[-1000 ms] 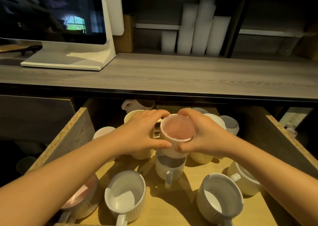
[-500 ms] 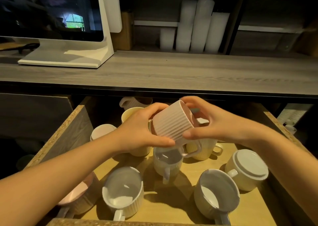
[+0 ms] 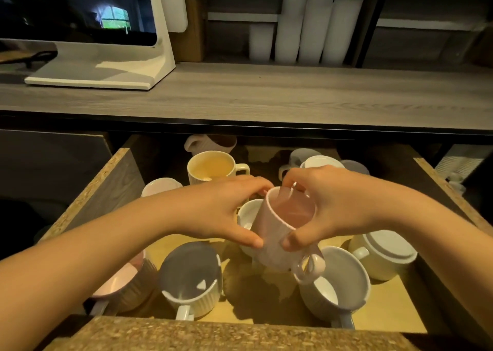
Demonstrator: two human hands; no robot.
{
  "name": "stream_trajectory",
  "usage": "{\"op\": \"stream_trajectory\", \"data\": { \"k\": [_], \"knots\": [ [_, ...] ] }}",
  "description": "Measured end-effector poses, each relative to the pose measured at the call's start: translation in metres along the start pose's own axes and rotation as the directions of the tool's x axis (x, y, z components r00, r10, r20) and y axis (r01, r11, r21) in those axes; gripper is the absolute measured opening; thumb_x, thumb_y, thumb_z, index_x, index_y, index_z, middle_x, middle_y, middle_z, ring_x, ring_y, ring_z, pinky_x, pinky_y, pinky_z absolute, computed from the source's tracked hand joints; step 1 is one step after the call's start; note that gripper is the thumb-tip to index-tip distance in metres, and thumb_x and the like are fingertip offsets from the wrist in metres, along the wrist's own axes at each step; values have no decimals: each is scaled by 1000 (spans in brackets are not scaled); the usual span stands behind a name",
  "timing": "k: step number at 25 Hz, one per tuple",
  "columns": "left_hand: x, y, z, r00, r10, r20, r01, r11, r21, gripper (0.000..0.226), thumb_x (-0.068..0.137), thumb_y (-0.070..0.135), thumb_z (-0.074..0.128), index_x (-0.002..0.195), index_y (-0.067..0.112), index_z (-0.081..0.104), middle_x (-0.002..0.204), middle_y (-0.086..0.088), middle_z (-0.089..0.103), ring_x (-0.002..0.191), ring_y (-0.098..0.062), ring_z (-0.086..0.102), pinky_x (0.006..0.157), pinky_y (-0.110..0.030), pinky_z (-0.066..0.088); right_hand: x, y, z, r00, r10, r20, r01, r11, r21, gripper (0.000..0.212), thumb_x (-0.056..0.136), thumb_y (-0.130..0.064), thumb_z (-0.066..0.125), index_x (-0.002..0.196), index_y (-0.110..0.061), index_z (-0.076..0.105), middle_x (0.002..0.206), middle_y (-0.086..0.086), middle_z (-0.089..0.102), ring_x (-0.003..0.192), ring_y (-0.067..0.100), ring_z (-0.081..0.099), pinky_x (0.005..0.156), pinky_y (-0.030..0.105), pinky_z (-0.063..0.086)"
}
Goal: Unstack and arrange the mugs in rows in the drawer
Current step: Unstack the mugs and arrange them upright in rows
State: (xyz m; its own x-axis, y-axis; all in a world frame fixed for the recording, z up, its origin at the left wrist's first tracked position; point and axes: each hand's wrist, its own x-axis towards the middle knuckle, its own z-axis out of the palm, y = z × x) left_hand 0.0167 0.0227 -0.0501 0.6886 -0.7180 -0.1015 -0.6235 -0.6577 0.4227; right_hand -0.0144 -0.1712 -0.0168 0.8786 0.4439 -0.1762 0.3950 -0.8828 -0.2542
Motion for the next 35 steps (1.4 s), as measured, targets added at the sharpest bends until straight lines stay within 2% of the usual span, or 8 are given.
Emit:
{"op": "stream_trajectory", "data": {
  "k": [4, 6, 11, 20, 24, 28, 30, 35],
  "knots": [
    [-9, -10, 7, 969, -108, 222, 76, 986, 149, 71, 78, 49, 66, 139, 32, 34, 140, 13, 43, 125, -6, 41, 106, -31, 38, -1, -12, 4, 988, 20, 151, -13, 999, -51, 63, 64, -69, 64, 106, -25, 47, 86, -11, 55, 74, 9, 54, 60, 18, 47],
    [-13, -14, 13, 928, -186, 322, 131, 974, 183, 70, 79, 47, 66, 140, 32, 34, 142, 10, 43, 127, -9, 42, 106, -31, 39, 0, -15, 10, 980, 4, 201, 7, 999, -51, 64, 64, -70, 63, 103, -20, 52, 86, -6, 59, 74, 12, 56, 62, 22, 48],
    [-19, -22, 16, 836, -321, 444, 238, 943, 234, 74, 77, 48, 68, 139, 30, 33, 141, 6, 43, 125, -15, 44, 101, -30, 42, 7, -16, 26, 973, 25, 229, -7, 997, -83, 70, 65, -72, 61, 107, -16, 57, 91, -1, 65, 77, 13, 59, 62, 23, 48],
    [-21, -26, 25, 806, -345, 481, 250, 935, 252, 75, 72, 51, 71, 135, 25, 40, 130, 3, 49, 99, -12, 44, 85, -28, 45, 7, -24, 38, 985, 52, 166, -26, 988, -154, 71, 63, -74, 58, 102, -15, 58, 81, -2, 61, 64, 10, 51, 51, 20, 40],
    [-21, -25, 26, 808, -352, 472, 249, 931, 268, 77, 72, 51, 71, 137, 24, 39, 132, 1, 48, 109, -15, 47, 85, -26, 43, 6, -30, 43, 994, 27, 106, 2, 965, -263, 68, 64, -75, 57, 99, -16, 53, 70, -7, 51, 57, 7, 43, 45, 20, 30],
    [-22, -23, 26, 811, -351, 468, 246, 931, 271, 77, 73, 51, 71, 137, 23, 38, 133, 1, 48, 105, -13, 45, 82, -24, 41, 9, -30, 56, 996, -13, 89, 45, 931, -363, 78, 65, -75, 58, 113, -14, 50, 82, -6, 49, 57, 5, 38, 46, 20, 30],
    [-22, -23, 25, 810, -355, 468, 249, 929, 273, 77, 73, 50, 71, 138, 23, 38, 133, 1, 48, 108, -14, 46, 82, -23, 41, 11, -27, 63, 996, 2, 87, 33, 915, -401, 83, 63, -76, 58, 115, -12, 48, 85, -5, 47, 60, 10, 42, 46, 21, 31],
    [-21, -22, 25, 817, -362, 450, 243, 922, 300, 76, 73, 52, 71, 136, 22, 40, 129, 0, 49, 112, -19, 49, 85, -28, 45, 12, -24, 72, 994, 37, 107, 7, 924, -383, 87, 62, -79, 56, 117, -13, 45, 88, -5, 46, 67, 13, 45, 47, 21, 33]
  ]
}}
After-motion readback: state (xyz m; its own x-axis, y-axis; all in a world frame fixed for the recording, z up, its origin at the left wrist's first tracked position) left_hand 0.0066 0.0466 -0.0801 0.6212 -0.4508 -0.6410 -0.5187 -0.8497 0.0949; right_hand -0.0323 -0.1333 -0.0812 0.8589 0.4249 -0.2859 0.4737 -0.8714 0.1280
